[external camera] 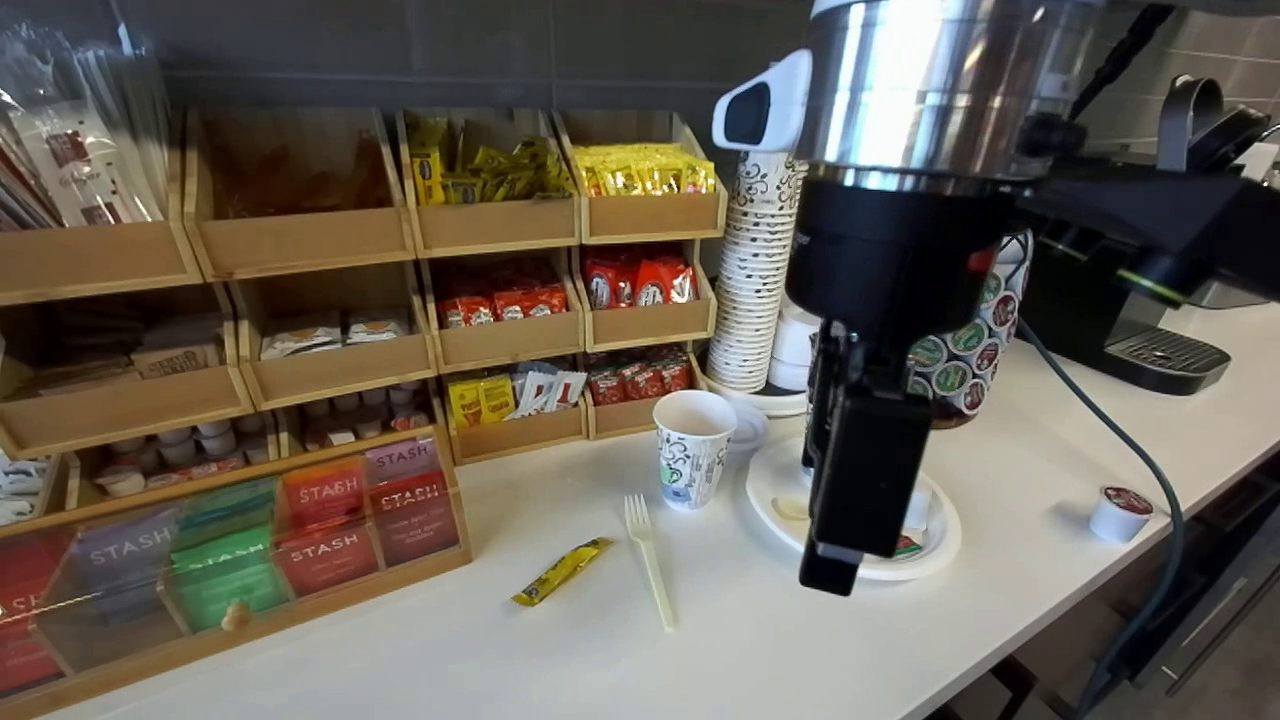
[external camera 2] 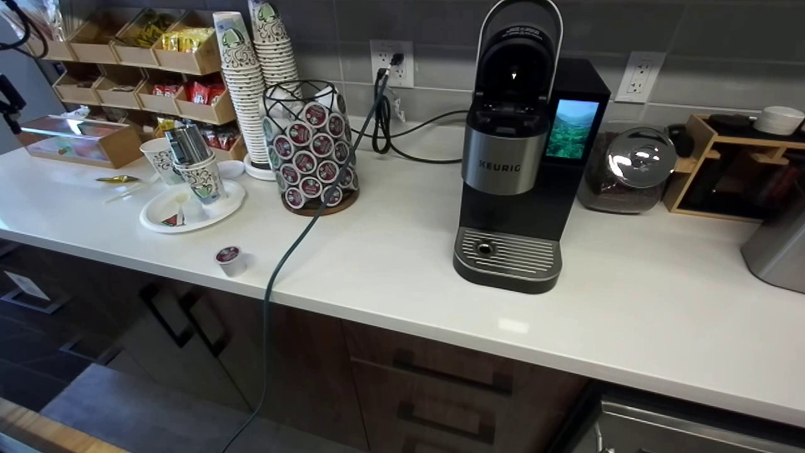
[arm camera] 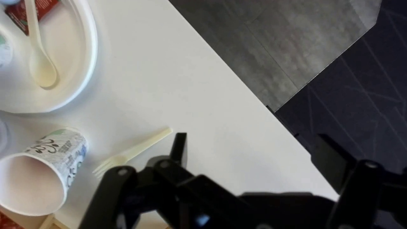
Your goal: Put the white fork on the plate
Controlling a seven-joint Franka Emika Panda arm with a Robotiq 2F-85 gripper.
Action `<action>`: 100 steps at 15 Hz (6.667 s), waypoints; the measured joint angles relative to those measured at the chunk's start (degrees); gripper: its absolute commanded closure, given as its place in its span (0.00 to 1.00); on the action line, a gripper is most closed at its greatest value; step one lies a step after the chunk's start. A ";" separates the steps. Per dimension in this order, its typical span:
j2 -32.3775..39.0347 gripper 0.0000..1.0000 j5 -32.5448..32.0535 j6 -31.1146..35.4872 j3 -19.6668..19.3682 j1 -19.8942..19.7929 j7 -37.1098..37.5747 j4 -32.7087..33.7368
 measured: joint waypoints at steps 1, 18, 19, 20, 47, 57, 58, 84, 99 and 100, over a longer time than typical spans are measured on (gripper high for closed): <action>0.40 0.00 -1.77 0.32 0.02 0.01 4.25 0.24; 23.60 0.00 -17.43 7.26 -8.46 5.69 49.61 13.83; 23.66 0.00 -17.44 7.57 -8.74 5.84 50.20 13.89; 23.89 0.00 -16.89 8.94 -8.92 5.84 50.39 13.89; 35.72 0.79 -15.27 22.21 -16.53 8.95 61.00 19.60; 34.62 1.00 -9.36 25.50 -13.73 7.08 54.58 19.04; 33.68 1.00 -7.84 25.49 -11.86 5.68 50.51 18.35; 38.10 0.73 -5.05 18.69 -16.41 8.35 58.87 22.50; 30.92 0.97 1.68 12.35 -7.69 -1.93 20.94 16.12; 28.24 0.97 1.61 12.36 -7.61 -2.57 17.60 13.20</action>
